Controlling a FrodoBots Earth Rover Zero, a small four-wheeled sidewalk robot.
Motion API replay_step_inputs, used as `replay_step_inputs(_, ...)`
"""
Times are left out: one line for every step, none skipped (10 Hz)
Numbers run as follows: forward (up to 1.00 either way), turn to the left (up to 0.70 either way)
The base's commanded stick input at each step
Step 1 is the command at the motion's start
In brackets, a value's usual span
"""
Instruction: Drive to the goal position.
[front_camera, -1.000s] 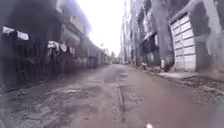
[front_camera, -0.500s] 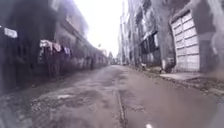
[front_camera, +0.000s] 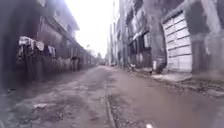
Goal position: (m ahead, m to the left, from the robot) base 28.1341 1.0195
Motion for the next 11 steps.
replay_step_inputs(0.7,0.0)
replay_step_inputs(0.7,0.0)
replay_step_inputs(0.7,0.0)
replay_step_inputs(0.7,0.0)
replay_step_inputs(0.7,0.0)
replay_step_inputs(0.7,0.0)
replay_step_inputs(0.7,0.0)
replay_step_inputs(0.7,0.0)
replay_step_inputs(0.7,0.0)
replay_step_inputs(0.7,0.0)
replay_step_inputs(0.7,0.0)
